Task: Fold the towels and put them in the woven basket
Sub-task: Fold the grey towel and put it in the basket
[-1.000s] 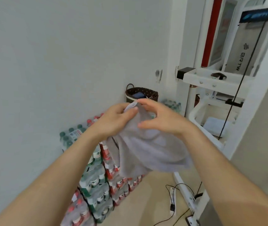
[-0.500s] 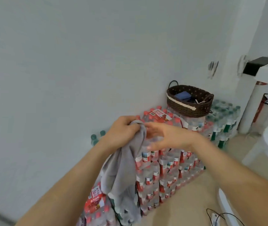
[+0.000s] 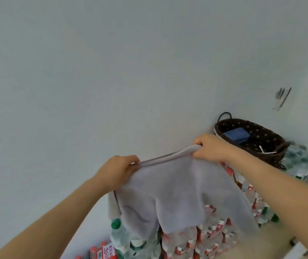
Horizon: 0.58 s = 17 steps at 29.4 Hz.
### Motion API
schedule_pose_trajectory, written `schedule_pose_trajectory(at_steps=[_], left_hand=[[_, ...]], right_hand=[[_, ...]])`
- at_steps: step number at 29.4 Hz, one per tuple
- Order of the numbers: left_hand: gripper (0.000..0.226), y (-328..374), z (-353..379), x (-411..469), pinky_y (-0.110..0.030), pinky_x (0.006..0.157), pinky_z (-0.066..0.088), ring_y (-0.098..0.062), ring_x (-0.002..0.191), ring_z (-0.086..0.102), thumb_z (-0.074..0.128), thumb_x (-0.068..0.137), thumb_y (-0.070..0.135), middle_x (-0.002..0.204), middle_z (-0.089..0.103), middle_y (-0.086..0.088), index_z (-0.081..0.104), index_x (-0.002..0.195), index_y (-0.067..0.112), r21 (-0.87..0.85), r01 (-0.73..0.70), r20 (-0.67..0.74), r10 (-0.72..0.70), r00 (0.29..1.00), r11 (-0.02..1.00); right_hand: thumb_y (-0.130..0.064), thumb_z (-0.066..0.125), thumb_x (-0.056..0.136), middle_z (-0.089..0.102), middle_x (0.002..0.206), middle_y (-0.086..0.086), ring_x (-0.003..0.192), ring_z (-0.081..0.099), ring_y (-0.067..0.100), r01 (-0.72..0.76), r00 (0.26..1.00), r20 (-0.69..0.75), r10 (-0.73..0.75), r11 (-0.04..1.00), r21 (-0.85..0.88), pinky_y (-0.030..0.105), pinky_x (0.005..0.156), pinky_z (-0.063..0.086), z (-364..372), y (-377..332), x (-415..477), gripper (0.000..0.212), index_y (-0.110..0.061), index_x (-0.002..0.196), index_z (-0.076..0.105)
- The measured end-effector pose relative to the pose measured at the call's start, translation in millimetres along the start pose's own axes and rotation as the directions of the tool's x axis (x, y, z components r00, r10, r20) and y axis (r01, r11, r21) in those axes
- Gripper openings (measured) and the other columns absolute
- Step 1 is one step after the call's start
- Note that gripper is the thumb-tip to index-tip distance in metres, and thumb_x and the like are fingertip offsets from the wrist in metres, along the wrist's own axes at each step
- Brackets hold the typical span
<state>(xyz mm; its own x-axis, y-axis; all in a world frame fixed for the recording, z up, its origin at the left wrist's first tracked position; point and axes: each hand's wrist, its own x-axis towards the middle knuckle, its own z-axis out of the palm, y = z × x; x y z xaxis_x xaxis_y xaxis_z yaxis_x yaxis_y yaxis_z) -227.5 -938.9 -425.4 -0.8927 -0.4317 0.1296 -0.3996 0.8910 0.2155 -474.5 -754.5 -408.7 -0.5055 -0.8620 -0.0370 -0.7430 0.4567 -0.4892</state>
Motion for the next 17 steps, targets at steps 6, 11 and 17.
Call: schedule_pose_trajectory(at_steps=[6, 11, 17], left_hand=[[0.046, -32, -38, 68, -0.038, 0.077, 0.050, -0.033, 0.088, 0.063, 0.040, 0.071, 0.011, 0.102, 0.066, -0.006, 0.061, 0.110, 0.022, -0.041, 0.033, -0.490, -0.049, 0.871, 0.999], [0.077, -48, -23, 61, -0.031, 0.057, 0.051, -0.028, 0.071, 0.060, 0.075, 0.046, -0.009, 0.098, 0.063, -0.004, 0.053, 0.110, 0.027, 0.126, -0.130, -0.463, 0.174, 0.869, 0.984], [0.033, -59, 99, 48, -0.019, 0.061, 0.045, -0.008, 0.075, 0.063, 0.066, 0.081, 0.020, 0.093, 0.065, 0.014, 0.063, 0.109, 0.036, -0.036, -0.302, 0.244, 0.302, 0.922, 0.953]], right_hand=[[-0.007, 0.056, 0.081, 0.055, 0.076, 0.003, 0.073, 0.051, 0.026, -0.045, 0.850, -0.526, -0.018, 0.993, -0.106, 0.031, 0.055, 0.029, -38, -8, 79, 0.019, -0.019, 0.069, 0.049], [0.010, 0.063, 0.068, 0.042, 0.085, 0.004, 0.078, 0.039, 0.020, 0.040, 0.774, -0.620, -0.129, 0.987, -0.156, 0.029, 0.064, 0.028, 3, 17, 99, 0.032, -0.017, 0.072, 0.045], [-0.009, 0.054, 0.079, 0.043, 0.109, 0.004, 0.109, 0.042, 0.027, -0.268, 0.963, -0.094, 0.251, 0.905, -0.329, 0.034, 0.078, 0.042, 123, 87, 95, 0.019, -0.022, 0.089, 0.045]])
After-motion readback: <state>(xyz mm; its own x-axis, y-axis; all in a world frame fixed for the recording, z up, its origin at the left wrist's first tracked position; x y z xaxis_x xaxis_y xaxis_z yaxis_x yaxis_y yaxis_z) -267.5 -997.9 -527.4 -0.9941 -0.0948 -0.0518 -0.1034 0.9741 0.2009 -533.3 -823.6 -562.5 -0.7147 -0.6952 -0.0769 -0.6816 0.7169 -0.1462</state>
